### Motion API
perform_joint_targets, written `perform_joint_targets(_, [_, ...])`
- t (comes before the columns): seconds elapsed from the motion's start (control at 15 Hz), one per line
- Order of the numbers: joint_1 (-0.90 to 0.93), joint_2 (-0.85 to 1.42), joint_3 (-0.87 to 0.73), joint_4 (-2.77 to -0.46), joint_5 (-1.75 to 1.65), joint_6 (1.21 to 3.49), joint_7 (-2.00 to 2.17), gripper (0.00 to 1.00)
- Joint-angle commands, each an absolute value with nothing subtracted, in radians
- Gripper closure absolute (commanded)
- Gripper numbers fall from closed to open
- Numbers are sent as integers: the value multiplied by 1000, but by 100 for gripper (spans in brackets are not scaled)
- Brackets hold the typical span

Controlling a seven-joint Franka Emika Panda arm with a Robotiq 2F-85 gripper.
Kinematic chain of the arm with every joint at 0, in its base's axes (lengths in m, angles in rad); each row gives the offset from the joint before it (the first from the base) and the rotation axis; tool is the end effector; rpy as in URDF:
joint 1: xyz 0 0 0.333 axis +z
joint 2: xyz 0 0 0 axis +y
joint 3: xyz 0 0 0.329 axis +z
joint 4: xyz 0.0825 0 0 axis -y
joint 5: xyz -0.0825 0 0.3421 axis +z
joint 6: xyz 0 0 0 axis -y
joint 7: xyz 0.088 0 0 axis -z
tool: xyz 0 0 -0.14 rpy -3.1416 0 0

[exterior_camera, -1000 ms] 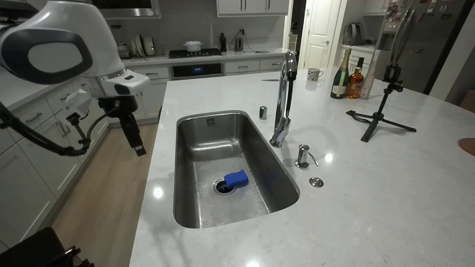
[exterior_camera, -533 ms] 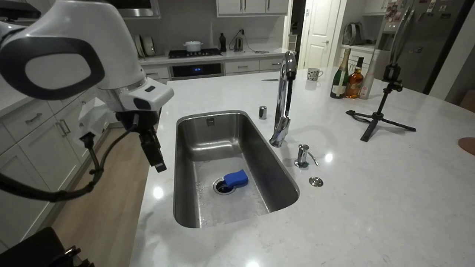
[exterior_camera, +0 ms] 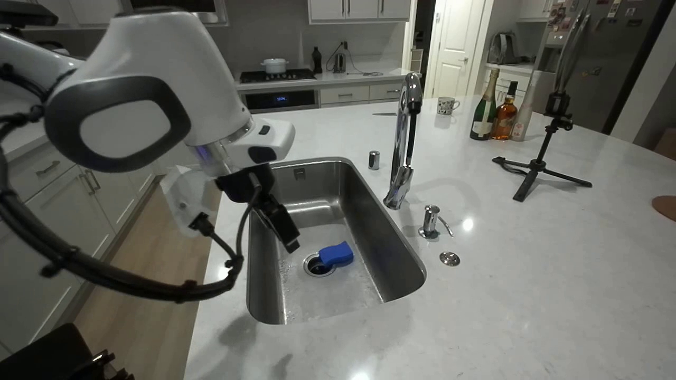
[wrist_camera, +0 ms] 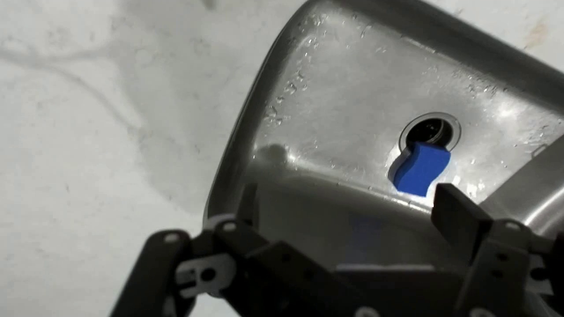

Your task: Push back the retractable faucet into the main hose

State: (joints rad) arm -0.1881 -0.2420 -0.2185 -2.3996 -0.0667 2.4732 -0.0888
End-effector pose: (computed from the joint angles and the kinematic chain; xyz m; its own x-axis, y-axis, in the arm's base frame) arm 0.4205 -0.1855 0.4430 0.9183 -0.2530 0.3045 -0.2749 -0.9610 0.0305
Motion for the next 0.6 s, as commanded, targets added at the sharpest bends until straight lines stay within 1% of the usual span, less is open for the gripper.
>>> perform_joint_targets(0.0, [-184, -88, -250, -2311, -45, 2645, -199, 0])
perform_joint_targets(0.2, [-177, 40, -262, -2236, 62, 2749, -315, 0])
perform_joint_targets(0.33, [-181, 131, -248, -2170, 200, 2790, -436, 0])
perform_joint_targets(0.53, [-220, 239, -179, -2061, 412, 2797, -626, 0])
